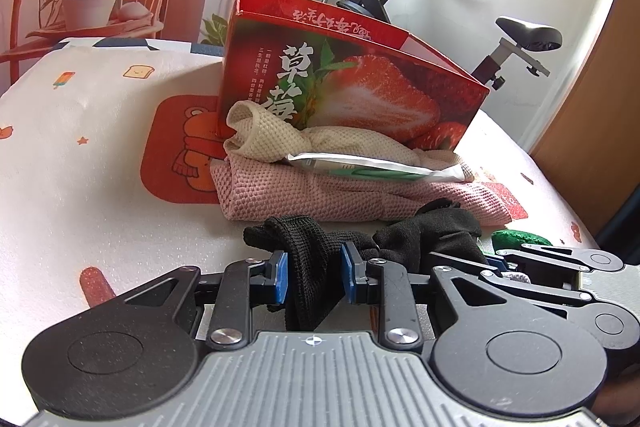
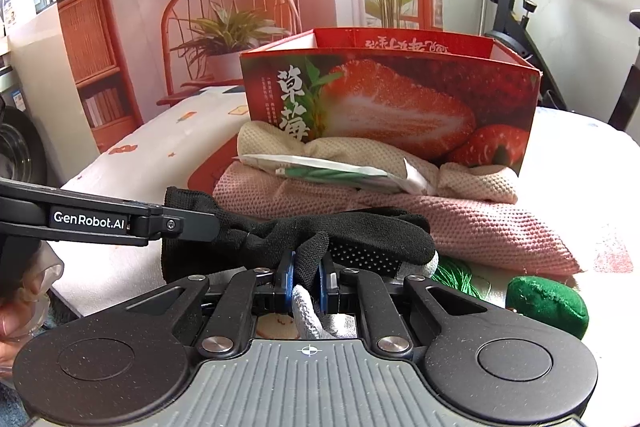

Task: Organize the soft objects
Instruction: 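Lift the black glove with both grippers over the red box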

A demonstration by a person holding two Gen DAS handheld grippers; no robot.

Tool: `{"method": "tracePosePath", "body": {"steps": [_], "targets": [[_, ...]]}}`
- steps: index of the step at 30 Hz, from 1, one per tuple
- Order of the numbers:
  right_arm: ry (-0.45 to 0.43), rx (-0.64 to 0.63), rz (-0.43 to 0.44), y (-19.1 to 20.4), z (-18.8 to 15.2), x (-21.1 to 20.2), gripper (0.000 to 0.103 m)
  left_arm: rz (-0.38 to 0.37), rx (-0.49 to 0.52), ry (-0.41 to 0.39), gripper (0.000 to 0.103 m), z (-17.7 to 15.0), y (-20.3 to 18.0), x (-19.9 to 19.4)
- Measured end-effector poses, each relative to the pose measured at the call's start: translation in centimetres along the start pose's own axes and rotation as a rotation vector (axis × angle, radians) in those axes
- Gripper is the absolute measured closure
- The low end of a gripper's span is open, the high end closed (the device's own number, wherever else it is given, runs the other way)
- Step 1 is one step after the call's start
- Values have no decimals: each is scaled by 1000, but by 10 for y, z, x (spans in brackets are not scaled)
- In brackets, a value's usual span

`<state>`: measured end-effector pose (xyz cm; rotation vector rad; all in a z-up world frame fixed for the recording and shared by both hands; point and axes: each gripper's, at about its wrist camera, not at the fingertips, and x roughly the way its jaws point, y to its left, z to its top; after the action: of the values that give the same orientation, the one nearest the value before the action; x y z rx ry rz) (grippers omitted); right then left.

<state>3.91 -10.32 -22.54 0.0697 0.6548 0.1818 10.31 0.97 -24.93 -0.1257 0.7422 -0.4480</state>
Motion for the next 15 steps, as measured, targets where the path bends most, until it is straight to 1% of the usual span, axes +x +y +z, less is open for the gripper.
{"method": "tracePosePath", "body": {"steps": [6, 10, 15], "targets": [[-17, -9, -3, 1, 2, -4, 93, -2, 3, -13, 75, 2, -1, -4], [-70, -22, -3, 3, 9, -14, 93, -7, 16, -60, 75, 9, -4, -15], [-154, -57, -3, 4, 28, -31, 93, -19, 31, -129, 75, 29, -11, -32]]}}
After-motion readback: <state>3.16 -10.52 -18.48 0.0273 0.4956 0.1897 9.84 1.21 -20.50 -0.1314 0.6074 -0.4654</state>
